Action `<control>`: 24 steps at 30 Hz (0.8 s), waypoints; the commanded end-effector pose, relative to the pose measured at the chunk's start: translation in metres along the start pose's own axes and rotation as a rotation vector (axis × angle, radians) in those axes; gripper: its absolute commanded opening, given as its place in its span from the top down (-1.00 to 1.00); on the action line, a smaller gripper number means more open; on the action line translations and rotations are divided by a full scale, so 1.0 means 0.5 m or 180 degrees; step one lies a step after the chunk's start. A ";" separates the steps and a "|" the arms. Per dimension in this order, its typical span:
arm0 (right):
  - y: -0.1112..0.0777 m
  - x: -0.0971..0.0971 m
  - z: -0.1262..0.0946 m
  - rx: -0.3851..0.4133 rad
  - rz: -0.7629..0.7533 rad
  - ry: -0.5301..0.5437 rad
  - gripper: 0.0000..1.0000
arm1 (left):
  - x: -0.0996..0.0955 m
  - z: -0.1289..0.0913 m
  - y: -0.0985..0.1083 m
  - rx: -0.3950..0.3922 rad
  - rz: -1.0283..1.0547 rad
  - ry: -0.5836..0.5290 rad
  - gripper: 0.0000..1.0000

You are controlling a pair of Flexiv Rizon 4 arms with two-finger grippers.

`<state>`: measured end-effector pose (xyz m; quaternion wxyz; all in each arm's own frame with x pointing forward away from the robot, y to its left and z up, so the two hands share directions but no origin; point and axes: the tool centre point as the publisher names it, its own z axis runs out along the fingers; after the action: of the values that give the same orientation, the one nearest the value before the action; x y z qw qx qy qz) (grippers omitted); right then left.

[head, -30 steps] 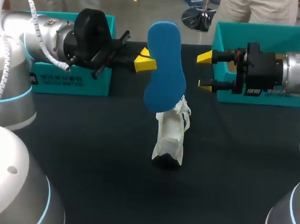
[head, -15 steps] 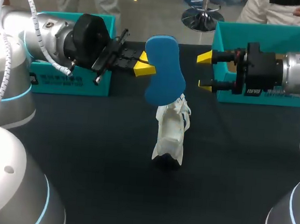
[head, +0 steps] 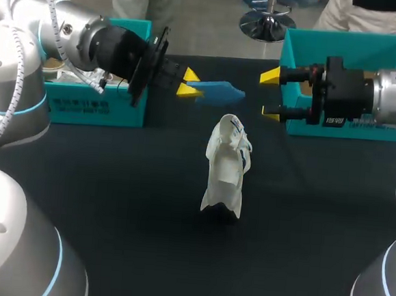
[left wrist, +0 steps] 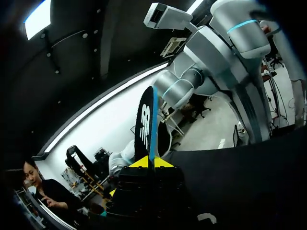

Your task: Take the shoe out of the shoebox, open the shoe tongue, remove and reinsert the insole, then place the shoe into the shoebox

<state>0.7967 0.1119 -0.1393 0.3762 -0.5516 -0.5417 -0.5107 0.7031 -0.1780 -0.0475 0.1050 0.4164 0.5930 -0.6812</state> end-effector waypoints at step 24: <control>0.001 0.000 0.004 -0.0004 0.0003 -0.0006 -1.00 | 0.044 -0.009 0.104 -0.0746 0.2334 0.0631 1.00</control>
<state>0.7965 0.1120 -0.1394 0.3760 -0.5516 -0.5415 -0.5110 0.7255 -0.1798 -0.0950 0.2817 0.6067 0.5236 -0.5277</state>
